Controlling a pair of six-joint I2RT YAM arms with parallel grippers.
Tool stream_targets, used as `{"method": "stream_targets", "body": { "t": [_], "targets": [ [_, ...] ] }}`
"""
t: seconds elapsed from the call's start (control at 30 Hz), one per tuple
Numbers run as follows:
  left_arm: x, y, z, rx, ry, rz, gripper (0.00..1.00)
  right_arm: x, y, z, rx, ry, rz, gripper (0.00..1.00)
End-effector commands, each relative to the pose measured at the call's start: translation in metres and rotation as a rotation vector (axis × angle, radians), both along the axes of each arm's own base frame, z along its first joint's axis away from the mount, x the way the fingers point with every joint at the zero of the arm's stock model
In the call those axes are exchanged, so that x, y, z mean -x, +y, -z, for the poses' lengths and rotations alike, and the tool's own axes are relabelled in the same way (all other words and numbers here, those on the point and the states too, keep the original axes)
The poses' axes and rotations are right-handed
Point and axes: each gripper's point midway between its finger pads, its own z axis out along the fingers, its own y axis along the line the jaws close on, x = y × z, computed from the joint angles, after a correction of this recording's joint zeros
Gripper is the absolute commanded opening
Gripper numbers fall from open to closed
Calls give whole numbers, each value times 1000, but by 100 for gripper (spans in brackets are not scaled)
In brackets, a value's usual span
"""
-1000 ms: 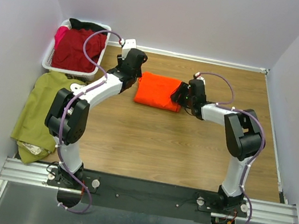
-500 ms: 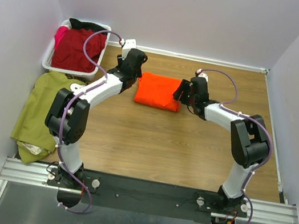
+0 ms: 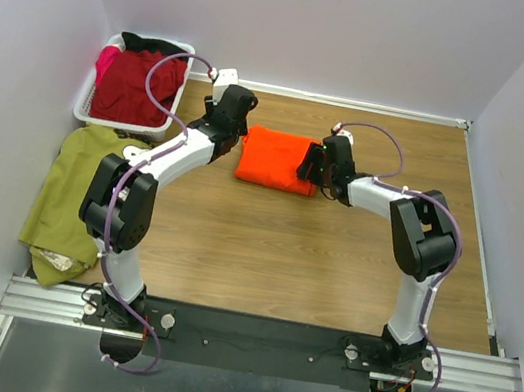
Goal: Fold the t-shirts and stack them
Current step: Put the neatly folded tshirt into the corner of the board with the right arm
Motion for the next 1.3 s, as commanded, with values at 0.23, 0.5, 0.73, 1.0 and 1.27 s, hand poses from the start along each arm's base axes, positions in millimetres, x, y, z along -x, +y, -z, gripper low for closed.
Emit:
{"method": "stream_targets", "body": {
  "t": [0.23, 0.5, 0.73, 1.0, 1.27],
  "targets": [
    [-5, 5, 1, -7, -5, -12, 55, 4, 12, 41, -8, 105, -30, 18],
    [-5, 6, 1, -5, -3, -8, 56, 5, -6, 35, 45, 79, 18, 1],
    [-5, 4, 3, 0, 3, 3, 55, -7, -72, 21, 170, 66, 163, 1],
    [-4, 2, 6, 6, 7, 12, 55, -7, -150, 15, 329, 91, 282, 1],
    [-9, -3, 2, 13, -3, 29, 55, -11, -231, -5, 469, 95, 381, 1]
  ]
}}
